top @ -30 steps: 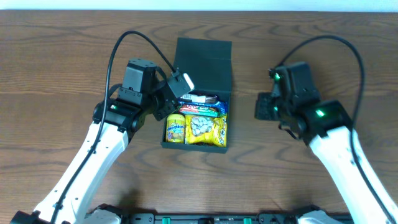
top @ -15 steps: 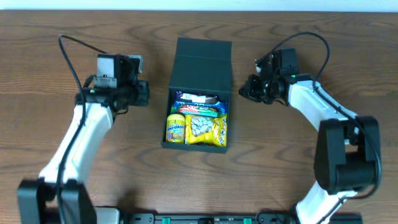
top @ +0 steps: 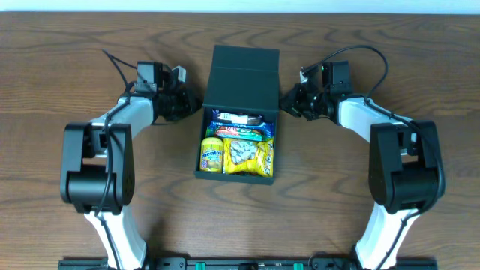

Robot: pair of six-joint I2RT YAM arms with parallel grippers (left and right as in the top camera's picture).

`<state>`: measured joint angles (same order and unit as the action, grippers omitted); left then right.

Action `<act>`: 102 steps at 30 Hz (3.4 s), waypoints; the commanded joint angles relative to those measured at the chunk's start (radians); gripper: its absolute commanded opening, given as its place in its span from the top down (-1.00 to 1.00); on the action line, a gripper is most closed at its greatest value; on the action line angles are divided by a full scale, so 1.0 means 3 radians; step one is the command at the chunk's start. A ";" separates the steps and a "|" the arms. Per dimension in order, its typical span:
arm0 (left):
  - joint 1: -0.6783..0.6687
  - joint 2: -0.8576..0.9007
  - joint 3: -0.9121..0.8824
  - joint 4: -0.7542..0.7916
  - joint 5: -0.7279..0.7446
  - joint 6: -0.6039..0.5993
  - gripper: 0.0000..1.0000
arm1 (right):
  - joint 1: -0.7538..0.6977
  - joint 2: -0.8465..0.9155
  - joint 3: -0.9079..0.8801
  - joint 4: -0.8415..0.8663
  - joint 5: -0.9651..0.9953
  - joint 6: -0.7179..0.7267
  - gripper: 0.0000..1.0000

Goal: Pack container

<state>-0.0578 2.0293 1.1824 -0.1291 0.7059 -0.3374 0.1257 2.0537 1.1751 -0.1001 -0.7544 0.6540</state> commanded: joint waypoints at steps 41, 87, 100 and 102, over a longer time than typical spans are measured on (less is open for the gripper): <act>0.0090 -0.0741 0.0722 -0.0895 0.0974 0.1033 0.88 | -0.0184 -0.0573 0.0006 0.1130 -0.1264 0.0033 0.96; -0.0266 -0.1592 -0.1095 -0.1479 -0.0196 0.0749 0.88 | 0.0309 -0.1923 -0.1253 -0.1005 0.0844 -0.0437 0.97; -0.0148 -0.3357 -0.0960 -0.2649 -0.0558 0.0919 0.88 | 0.0172 -0.4237 -0.1180 -0.2747 0.1445 -0.0676 0.97; -0.0168 -0.3838 -0.1012 -0.2762 -0.0518 0.0945 0.88 | 0.0173 -0.4747 -0.1255 -0.2963 0.1455 -0.0689 0.97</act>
<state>-0.1040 1.0195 0.8730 -0.9348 0.5461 -0.0772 0.1818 0.7731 0.8143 -0.9543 -0.3588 0.4641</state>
